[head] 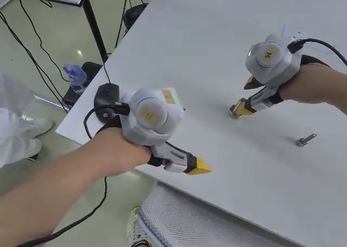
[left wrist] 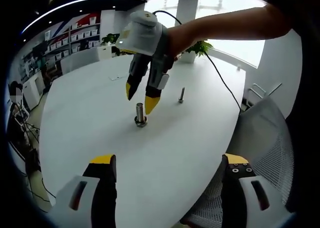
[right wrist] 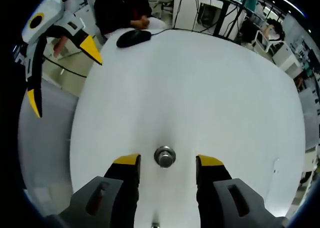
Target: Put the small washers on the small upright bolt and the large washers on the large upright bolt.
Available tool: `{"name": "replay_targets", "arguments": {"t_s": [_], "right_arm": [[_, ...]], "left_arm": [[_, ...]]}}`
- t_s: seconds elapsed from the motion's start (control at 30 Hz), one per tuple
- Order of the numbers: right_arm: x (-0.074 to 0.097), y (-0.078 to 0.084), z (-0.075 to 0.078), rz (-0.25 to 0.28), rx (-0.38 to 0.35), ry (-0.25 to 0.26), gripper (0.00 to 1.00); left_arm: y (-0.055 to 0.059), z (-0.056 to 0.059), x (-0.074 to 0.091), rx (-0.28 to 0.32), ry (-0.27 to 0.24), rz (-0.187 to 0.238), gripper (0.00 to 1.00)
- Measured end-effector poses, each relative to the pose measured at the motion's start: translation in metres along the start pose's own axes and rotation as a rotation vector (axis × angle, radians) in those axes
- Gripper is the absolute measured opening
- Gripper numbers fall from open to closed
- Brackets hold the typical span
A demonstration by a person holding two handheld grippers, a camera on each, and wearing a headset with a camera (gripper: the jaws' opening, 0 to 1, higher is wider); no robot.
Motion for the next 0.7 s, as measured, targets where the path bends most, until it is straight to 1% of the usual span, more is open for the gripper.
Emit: {"name": "replay_targets", "arguments": {"t_s": [0.1,0.2,0.27,0.3,0.37,0.43,0.5,0.57,0.6,0.67,0.7], "right_arm": [[0.013,0.003,0.000,0.042,-0.002,0.022,0.48],[0.027,0.010,-0.002,0.073,-0.030,0.041,0.49],[0.039,0.012,-0.003,0.121,-0.048,0.064,0.51],[0.046,0.013,-0.005,0.156,-0.052,0.076,0.51],[0.059,0.018,-0.007,0.193,-0.076,0.107,0.54],[0.068,0.022,-0.009,0.219,-0.097,0.116,0.54],[0.081,0.027,-0.011,0.265,-0.131,0.145,0.56],[0.084,0.035,-0.013,0.282,-0.136,0.152,0.56],[0.087,0.037,-0.013,0.302,-0.142,0.162,0.57],[0.097,0.042,-0.017,0.333,-0.172,0.181,0.58],[0.104,0.045,-0.020,0.358,-0.186,0.188,0.58]], "left_arm": [[-0.003,0.000,0.001,0.010,-0.004,0.012,0.87],[-0.005,0.002,0.000,0.006,-0.008,0.009,0.87],[-0.007,0.004,0.000,0.003,-0.009,0.012,0.87],[-0.008,0.005,0.000,0.003,-0.010,0.016,0.87],[-0.008,0.006,0.000,0.008,-0.009,0.020,0.87],[-0.009,0.008,-0.001,0.010,-0.011,0.027,0.87],[-0.008,0.009,-0.001,0.021,-0.013,0.035,0.87],[-0.006,0.010,0.000,0.033,-0.016,0.044,0.87],[-0.006,0.010,0.000,0.040,-0.017,0.046,0.87],[-0.007,0.011,0.001,0.044,-0.022,0.056,0.87],[-0.008,0.011,0.002,0.045,-0.024,0.066,0.88]]}}
Point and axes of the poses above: the centre of the closed fingertips' face, and the gripper's own axes: x roughly backward along the fingers, z roughly to its right, y roughly out of its underside, the point moved 6 cm from there along x, roughly backward along the fingers, and after that the axes turned 6 degrees about y, right-handed, at the moved point
